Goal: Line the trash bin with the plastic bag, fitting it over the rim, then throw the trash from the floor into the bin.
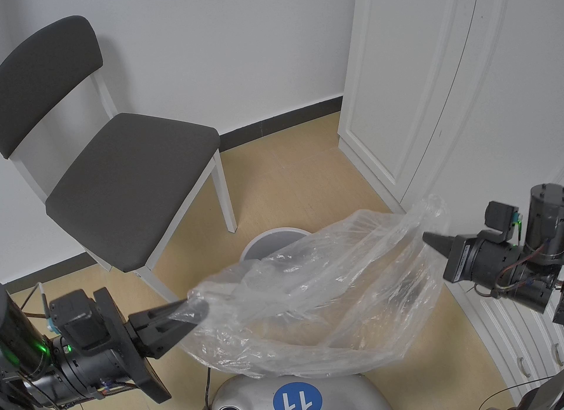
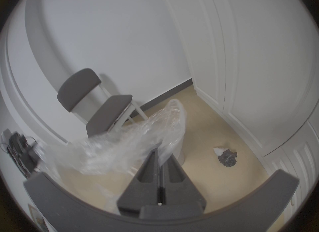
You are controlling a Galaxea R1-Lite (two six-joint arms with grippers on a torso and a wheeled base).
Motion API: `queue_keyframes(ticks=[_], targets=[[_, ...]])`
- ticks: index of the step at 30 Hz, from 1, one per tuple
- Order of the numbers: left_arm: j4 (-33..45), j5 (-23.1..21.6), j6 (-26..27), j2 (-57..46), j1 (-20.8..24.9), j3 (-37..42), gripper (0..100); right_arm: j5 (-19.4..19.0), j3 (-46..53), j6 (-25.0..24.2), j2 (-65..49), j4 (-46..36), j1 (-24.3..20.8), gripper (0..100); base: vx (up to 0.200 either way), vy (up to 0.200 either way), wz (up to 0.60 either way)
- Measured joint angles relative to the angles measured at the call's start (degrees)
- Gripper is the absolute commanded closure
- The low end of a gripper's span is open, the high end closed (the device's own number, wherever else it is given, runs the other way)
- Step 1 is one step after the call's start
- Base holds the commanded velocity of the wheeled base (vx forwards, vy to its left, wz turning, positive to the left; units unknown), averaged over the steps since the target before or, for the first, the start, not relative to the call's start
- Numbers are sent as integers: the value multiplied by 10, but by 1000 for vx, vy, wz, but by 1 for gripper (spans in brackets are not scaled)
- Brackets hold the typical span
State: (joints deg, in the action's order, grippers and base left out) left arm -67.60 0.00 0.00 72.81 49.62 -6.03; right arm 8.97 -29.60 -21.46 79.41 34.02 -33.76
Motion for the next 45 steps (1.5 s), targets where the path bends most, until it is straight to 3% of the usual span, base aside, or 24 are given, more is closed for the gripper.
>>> queue_keyframes(ticks=[9, 15, 19, 33, 39, 45], targets=[[237, 0, 36, -46, -44, -26, 100, 18, -33, 20, -59, -15, 33, 100, 0, 0, 0], [400, 0, 65, -95, -83, -68, 100, 21, -23, 74, -82, -17, 53, 100, 0, 0, 0], [466, 0, 86, -127, -110, -98, 100, 23, -5, 122, -92, -16, 59, 100, 0, 0, 0], [475, 3, 102, -166, -136, -126, 100, 22, 47, 198, -117, -16, 59, 100, 0, 0, 0], [476, 28, 115, -168, -137, -128, 100, 18, 71, 256, -142, -22, 58, 100, 0, 0, 0], [477, 31, 124, -169, -138, -127, 100, 18, 86, 271, -154, -22, 58, 100, 0, 0, 0]])
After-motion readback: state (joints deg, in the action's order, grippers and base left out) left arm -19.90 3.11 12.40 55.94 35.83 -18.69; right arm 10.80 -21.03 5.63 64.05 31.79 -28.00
